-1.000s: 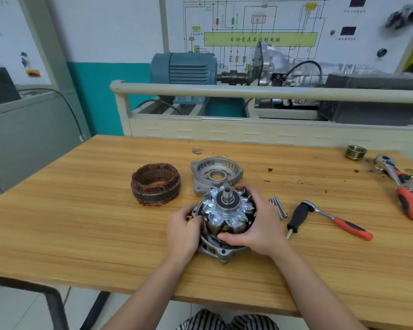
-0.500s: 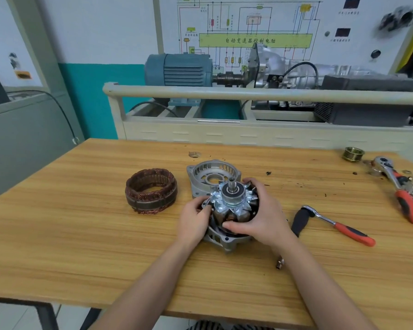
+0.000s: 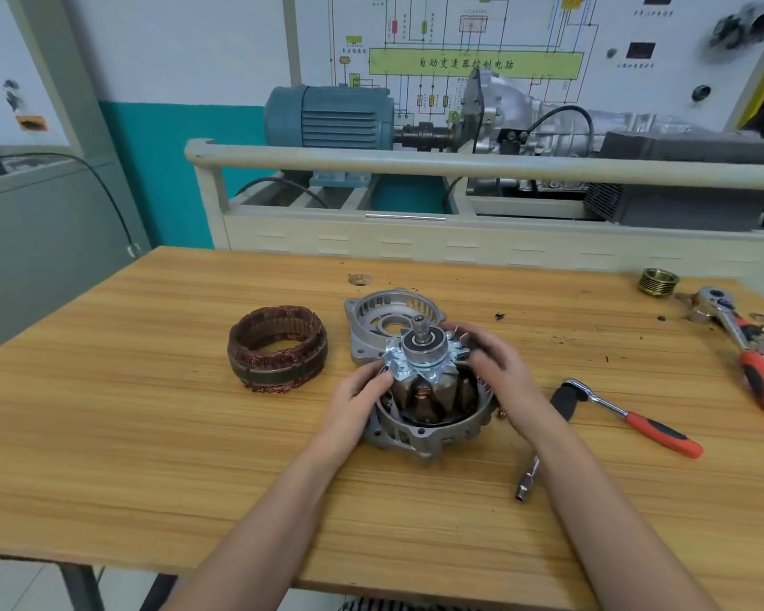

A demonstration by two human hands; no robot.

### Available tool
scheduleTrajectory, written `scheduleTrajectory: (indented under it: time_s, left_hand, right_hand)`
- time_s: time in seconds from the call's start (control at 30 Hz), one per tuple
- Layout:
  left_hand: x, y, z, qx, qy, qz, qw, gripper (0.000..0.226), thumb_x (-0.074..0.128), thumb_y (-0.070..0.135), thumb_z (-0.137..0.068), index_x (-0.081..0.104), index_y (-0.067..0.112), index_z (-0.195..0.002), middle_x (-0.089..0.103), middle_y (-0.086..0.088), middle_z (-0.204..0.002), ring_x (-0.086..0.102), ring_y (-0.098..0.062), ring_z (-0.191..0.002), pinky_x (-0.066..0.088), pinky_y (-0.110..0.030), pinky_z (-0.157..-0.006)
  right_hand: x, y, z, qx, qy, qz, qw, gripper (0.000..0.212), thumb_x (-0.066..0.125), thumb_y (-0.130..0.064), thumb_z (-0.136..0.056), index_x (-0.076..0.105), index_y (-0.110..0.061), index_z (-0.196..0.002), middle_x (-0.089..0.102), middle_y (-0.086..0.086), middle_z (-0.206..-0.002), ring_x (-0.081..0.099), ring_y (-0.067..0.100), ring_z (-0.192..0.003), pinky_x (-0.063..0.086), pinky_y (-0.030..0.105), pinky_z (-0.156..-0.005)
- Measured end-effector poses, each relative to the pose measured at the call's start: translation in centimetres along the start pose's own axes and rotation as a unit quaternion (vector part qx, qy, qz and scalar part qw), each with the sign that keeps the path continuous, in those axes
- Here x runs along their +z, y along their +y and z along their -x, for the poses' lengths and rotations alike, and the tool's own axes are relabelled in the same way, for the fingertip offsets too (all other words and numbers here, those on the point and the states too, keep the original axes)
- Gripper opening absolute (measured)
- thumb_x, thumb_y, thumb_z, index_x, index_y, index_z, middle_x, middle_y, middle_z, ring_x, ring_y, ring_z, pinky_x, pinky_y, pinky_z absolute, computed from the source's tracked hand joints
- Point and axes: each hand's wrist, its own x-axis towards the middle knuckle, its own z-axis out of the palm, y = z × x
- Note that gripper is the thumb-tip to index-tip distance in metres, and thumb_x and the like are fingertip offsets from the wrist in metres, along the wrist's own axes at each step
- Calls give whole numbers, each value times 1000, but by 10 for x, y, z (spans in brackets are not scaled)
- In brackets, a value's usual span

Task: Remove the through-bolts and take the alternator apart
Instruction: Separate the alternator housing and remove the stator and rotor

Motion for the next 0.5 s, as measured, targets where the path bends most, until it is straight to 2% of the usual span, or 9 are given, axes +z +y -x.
scheduleTrajectory:
  time_s: [0.03,0.1,0.17,0.23,0.3,0.37,0.43,0.5]
  left_hand:
    - [-2,0,2,-5,-13,-11,1000,58,61,57,-68,55,31,-119,60,17,-116,57,6,-103,45,-15,-83]
    - [-4,1,6,5,-62,-75,995,87,69,71,-51,39,38,-125,49,28,-117,51,12,-104,42,-11,-82]
    - [-5,0,8,29,-106,-101,989,120,81,69,-37,28,33,-138,47,22,-130,50,7,-116,40,-13,-93]
    - [-3,-1,11,78,-140,-135,978,138,85,65,-32,16,28,-146,36,14,-146,38,1,-132,31,-20,-108]
    - [0,-1,12,135,-136,-214,958,146,82,68,-32,6,26,-150,21,15,-153,22,-2,-141,22,-29,-117]
    - [5,-1,12,165,-96,-264,946,150,82,72,-30,5,27,-151,18,18,-152,18,-2,-142,21,-36,-119]
    - [8,1,10,181,-78,-273,942,151,83,71,-28,8,26,-151,21,17,-152,19,-1,-142,24,-38,-117]
    - [9,3,8,198,-77,-263,941,150,86,65,-27,14,23,-151,28,15,-150,24,-2,-140,26,-39,-116]
  right_hand:
    - [3,1,0,20,26,-26,999,62,55,-67,-72,60,-29,-121,66,-16,-114,60,2,-109,49,23,-92]
    - [6,1,-1,55,58,-47,996,52,42,-73,-81,62,-33,-108,70,-22,-99,63,-6,-95,47,20,-87]
    - [6,2,-2,76,73,-45,993,45,36,-67,-78,61,-35,-99,69,-25,-88,63,-12,-83,44,17,-78]
    - [5,4,-3,98,89,-43,990,39,45,-62,-79,61,-30,-96,70,-17,-87,65,-5,-79,47,16,-69]
    - [4,9,-3,130,122,-56,982,26,56,-50,-84,61,-26,-91,69,-6,-91,66,7,-82,51,24,-69]
    - [4,13,1,133,154,-87,975,13,58,-31,-92,67,-27,-84,71,-3,-94,66,15,-89,52,34,-78]
    - [3,17,3,112,169,-116,972,33,55,-13,-95,75,-28,-74,74,-5,-92,68,13,-88,53,31,-76]
    - [3,15,6,98,174,-148,969,38,54,-5,-94,77,-27,-73,75,-2,-89,71,12,-82,55,24,-65]
